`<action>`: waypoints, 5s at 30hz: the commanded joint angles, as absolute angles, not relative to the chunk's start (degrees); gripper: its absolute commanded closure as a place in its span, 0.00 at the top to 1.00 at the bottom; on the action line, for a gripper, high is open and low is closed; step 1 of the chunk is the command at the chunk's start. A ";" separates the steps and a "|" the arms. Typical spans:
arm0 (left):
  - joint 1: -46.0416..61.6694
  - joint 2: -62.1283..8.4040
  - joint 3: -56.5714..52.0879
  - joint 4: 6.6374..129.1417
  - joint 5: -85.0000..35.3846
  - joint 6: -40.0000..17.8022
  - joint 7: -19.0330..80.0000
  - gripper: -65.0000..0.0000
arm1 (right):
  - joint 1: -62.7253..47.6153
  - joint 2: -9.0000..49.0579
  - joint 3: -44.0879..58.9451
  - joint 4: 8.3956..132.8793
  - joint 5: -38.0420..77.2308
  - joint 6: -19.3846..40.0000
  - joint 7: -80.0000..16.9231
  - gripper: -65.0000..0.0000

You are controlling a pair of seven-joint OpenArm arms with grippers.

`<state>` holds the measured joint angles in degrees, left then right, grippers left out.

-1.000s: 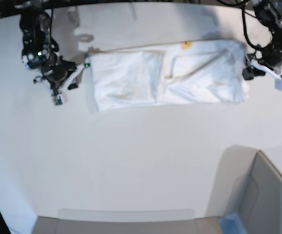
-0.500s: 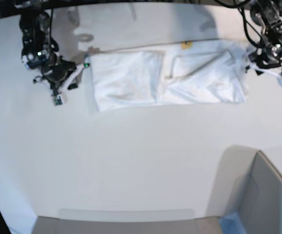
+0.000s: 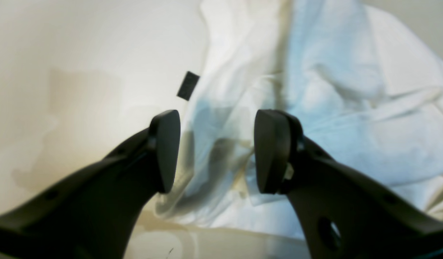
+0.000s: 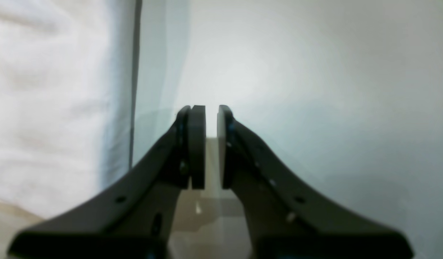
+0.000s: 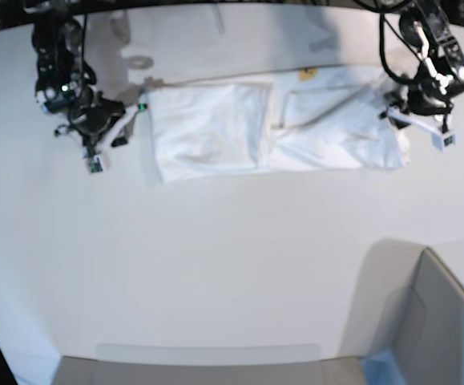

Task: Layout the t-shirt on the table in an organized manner, then fold the t-shirt properly
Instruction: 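Reposition the left gripper along the strip's end and grasp it, then grasp both strip ends and lift them with both grippers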

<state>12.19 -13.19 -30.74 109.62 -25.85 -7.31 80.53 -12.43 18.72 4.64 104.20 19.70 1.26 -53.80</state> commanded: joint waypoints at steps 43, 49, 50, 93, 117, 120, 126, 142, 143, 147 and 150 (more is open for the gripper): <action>10.51 -12.44 -40.22 113.63 -19.82 -26.59 76.79 0.49 | -10.24 19.21 5.05 101.41 20.09 1.19 -52.79 0.10; 10.33 -12.79 -44.35 112.57 -28.09 -37.58 79.16 0.52 | -10.42 19.21 5.14 101.41 20.09 1.19 -52.79 0.10; 10.33 -12.79 -44.35 112.40 -28.18 -38.81 79.43 0.49 | -10.42 19.21 5.14 101.41 20.09 1.19 -52.79 0.10; 5.85 -12.44 -31.34 108.09 -28.09 -32.22 80.00 0.33 | -10.77 19.38 4.97 101.41 20.09 1.19 -52.79 0.10; 6.20 -13.32 -35.65 91.56 -28.18 -32.13 74.77 0.33 | -10.77 18.95 4.79 101.41 11.65 1.27 -52.97 0.10; 5.93 -13.58 -35.38 87.08 -28.35 -32.57 73.98 0.32 | -10.77 18.95 4.79 101.41 11.74 1.27 -52.97 0.10; 6.29 -14.90 -26.68 81.71 -28.26 -40.00 69.05 0.10 | -10.68 18.95 4.79 101.58 12.00 1.27 -52.97 0.10; 5.93 -15.25 -38.81 94.20 -28.26 -40.00 77.41 0.00 | -10.77 17.36 4.79 101.85 12.09 1.54 -52.88 0.10; 5.93 -15.25 -38.81 96.57 -28.26 -40.00 78.46 0.00 | -10.77 17.27 4.79 101.85 12.09 1.63 -52.88 0.10; 5.85 -14.81 -38.46 105.19 -28.35 -40.00 80.00 0.00 | -10.51 15.52 4.79 101.85 12.09 1.63 -52.79 0.10; 5.85 -13.85 -38.37 108.62 -28.35 -40.00 80.00 0.00 | -10.33 15.52 2.33 101.85 12.09 1.63 -52.79 0.10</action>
